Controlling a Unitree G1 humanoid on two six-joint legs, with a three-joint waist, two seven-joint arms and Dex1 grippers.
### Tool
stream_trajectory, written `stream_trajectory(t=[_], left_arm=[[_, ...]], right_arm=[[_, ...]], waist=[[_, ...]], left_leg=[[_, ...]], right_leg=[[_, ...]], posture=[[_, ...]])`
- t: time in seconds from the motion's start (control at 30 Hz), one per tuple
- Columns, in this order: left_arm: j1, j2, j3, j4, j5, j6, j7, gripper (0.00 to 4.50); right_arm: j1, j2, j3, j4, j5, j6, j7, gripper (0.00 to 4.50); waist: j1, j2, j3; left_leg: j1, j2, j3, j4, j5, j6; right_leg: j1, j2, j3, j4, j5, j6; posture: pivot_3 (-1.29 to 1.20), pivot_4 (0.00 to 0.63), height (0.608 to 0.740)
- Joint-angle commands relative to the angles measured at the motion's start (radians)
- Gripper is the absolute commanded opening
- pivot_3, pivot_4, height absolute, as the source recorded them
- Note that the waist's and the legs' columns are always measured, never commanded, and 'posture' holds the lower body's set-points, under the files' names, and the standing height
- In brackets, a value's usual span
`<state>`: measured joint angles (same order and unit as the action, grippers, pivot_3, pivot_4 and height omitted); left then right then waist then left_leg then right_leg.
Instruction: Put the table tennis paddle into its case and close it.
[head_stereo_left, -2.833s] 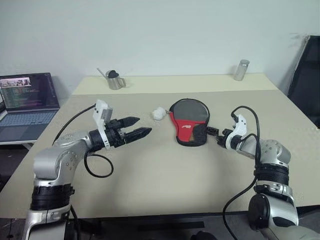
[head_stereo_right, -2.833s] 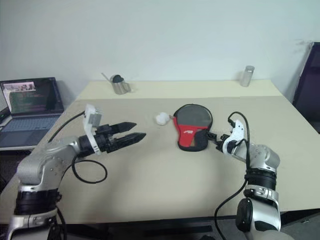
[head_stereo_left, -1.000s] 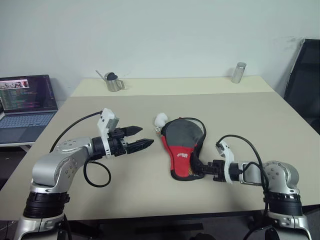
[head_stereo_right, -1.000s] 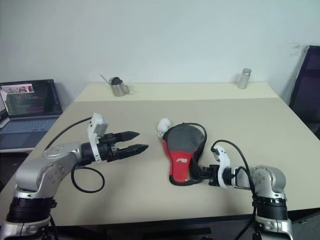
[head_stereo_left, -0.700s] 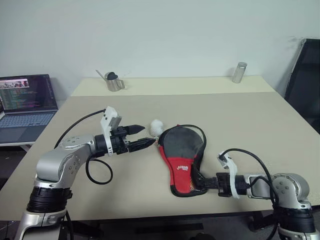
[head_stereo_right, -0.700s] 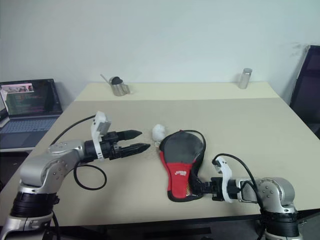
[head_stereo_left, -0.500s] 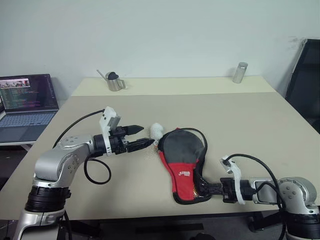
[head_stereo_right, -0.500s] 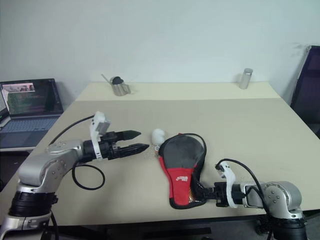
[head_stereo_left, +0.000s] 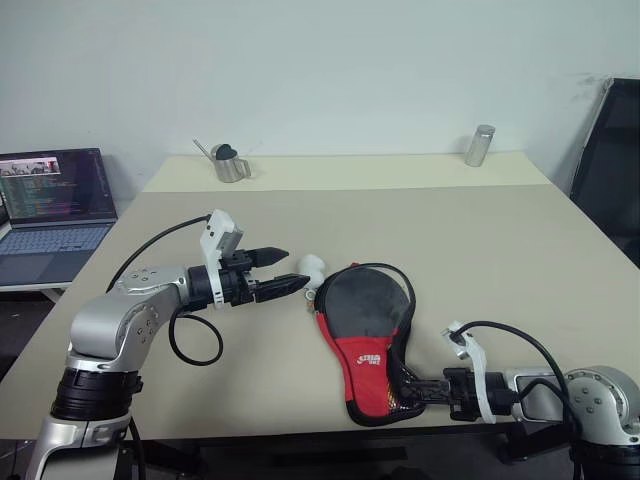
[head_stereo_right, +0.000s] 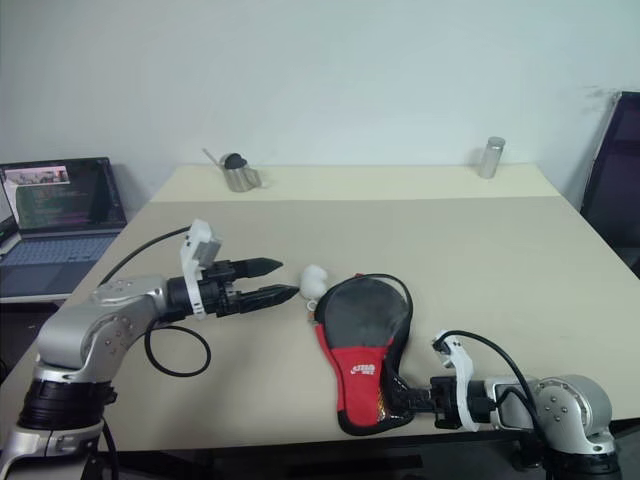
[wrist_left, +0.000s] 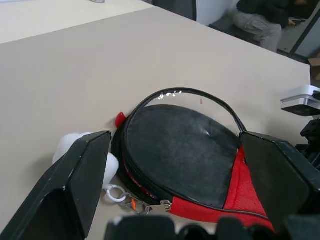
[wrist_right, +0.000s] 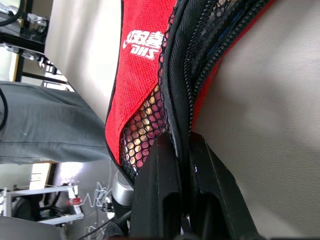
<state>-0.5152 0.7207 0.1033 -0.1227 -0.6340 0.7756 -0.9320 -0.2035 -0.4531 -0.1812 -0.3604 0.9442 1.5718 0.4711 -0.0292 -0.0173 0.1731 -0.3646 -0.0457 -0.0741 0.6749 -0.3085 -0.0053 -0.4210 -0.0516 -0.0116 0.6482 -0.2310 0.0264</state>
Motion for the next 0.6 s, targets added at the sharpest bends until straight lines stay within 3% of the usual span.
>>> stream_trajectory(t=[0.03, 0.2, 0.3, 0.37, 0.5, 0.6], left_arm=[[-0.015, 0.012, 0.009, -0.015, 0.003, -0.019, -0.01, 4.5], [-0.016, 0.015, 0.013, -0.003, 0.008, -0.026, -0.013, 4.5], [-0.023, 0.009, 0.019, 0.012, 0.019, -0.036, 0.005, 4.5], [-0.032, -0.001, 0.021, 0.031, 0.035, -0.048, 0.028, 4.5], [-0.075, -0.042, 0.023, 0.096, 0.077, -0.069, 0.108, 4.5], [-0.099, -0.079, -0.005, 0.113, 0.099, -0.072, 0.134, 4.5]], right_arm=[[0.009, -0.018, 0.008, -0.014, -0.001, -0.02, 0.012, 1.11], [0.008, -0.097, 0.016, -0.029, 0.011, -0.059, 0.085, 2.76], [0.049, -0.254, 0.038, -0.075, 0.014, -0.185, 0.279, 3.81], [0.084, -0.391, 0.069, -0.049, -0.075, -0.345, 0.414, 4.47], [-0.008, -0.497, 0.113, 0.148, -0.289, -0.64, 0.476, 4.47], [-0.227, -0.314, 0.159, 0.199, -0.383, -0.768, 0.322, 4.47]], waist=[[0.0, 0.0, 0.0], [0.002, 0.0, 0.0], [0.004, -0.001, 0.001], [0.008, -0.002, 0.001], [0.007, -0.006, 0.004], [-0.01, -0.009, 0.005]], left_leg=[[0.0, 0.0, 0.0, 0.0, 0.0, 0.0], [0.0, 0.0, 0.0, 0.001, 0.0, 0.0], [0.0, -0.001, 0.0, 0.001, 0.0, 0.0], [0.0, -0.001, 0.0, 0.001, 0.0, 0.0], [0.001, 0.0, 0.001, 0.003, 0.0, 0.0], [0.002, 0.002, 0.003, 0.003, 0.0, 0.0]], right_leg=[[0.0, 0.0, 0.0, 0.0, 0.0, 0.0], [0.001, 0.0, 0.0, 0.0, 0.0, 0.0], [0.001, 0.0, 0.0, -0.001, 0.001, 0.001], [0.001, 0.0, -0.001, -0.001, 0.0, 0.002], [0.003, 0.0, -0.001, -0.002, 0.0, 0.002], [0.003, 0.001, 0.0, -0.001, 0.001, 0.002]], posture=[[0.0, 0.15, 0.74], [0.0, 0.15, 0.74], [0.0, 0.15, 0.74], [0.0, 0.15, 0.74], [0.0, 0.15, 0.74], [0.0, 0.15, 0.74]])
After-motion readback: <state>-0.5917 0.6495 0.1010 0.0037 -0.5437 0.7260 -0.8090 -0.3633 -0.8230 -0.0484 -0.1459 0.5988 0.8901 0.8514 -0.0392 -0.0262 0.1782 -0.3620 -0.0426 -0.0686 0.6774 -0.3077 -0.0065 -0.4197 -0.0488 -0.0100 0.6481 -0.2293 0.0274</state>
